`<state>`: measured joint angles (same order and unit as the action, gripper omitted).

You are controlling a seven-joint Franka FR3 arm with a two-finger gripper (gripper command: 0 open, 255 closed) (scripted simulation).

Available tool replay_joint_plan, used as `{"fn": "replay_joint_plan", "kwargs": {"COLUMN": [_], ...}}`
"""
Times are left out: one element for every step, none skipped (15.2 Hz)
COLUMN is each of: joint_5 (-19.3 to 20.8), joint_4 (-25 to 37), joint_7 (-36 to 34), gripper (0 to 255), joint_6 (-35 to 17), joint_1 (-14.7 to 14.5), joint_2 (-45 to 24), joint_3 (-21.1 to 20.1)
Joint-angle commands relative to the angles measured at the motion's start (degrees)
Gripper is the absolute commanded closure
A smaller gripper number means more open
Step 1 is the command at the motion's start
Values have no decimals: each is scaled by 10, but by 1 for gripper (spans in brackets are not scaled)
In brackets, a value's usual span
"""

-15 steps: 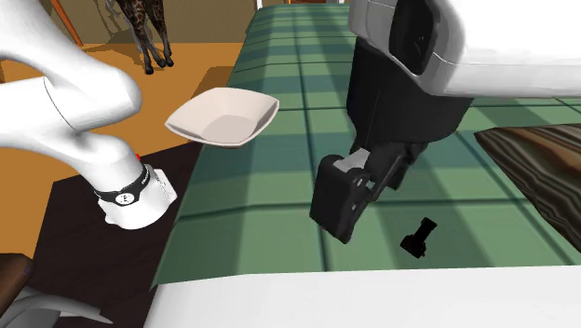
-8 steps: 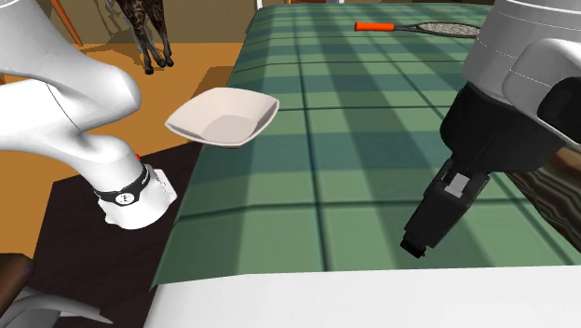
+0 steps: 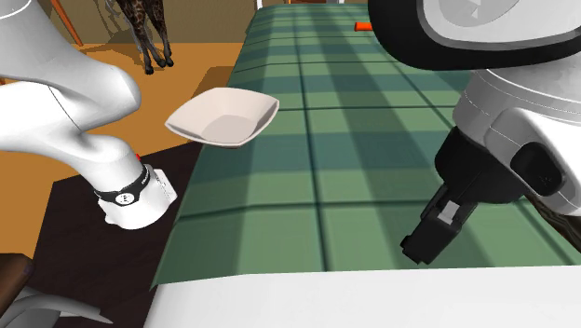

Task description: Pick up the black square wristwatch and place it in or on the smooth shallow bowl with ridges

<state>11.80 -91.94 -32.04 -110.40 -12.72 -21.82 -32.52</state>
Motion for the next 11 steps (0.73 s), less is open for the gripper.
{"fn": "replay_joint_plan", "kwargs": {"joint_5": [1, 1, 1, 1, 1, 1, 1, 1, 1, 1, 1], "joint_4": [-9, -9, -9, -9, -9, -9, -9, -9, -9, -9, -9], "joint_7": [-1, -1, -1, -1, -1, -1, -1, -1, -1, -1, -1], "gripper": [0, 0, 0, 0, 0, 0, 0, 0, 255, 255, 255], "joint_6": [-10, -10, -10, -10, -10, -10, -10, -9, -9, -9, -9], "joint_1": [1, 1, 1, 1, 1, 1, 1, 1, 1, 1, 1], "joint_2": [0, 0, 0, 0, 0, 0, 0, 0, 0, 0, 0], "joint_3": [0, 0, 0, 0, 0, 0, 0, 0, 0, 0, 0]}}
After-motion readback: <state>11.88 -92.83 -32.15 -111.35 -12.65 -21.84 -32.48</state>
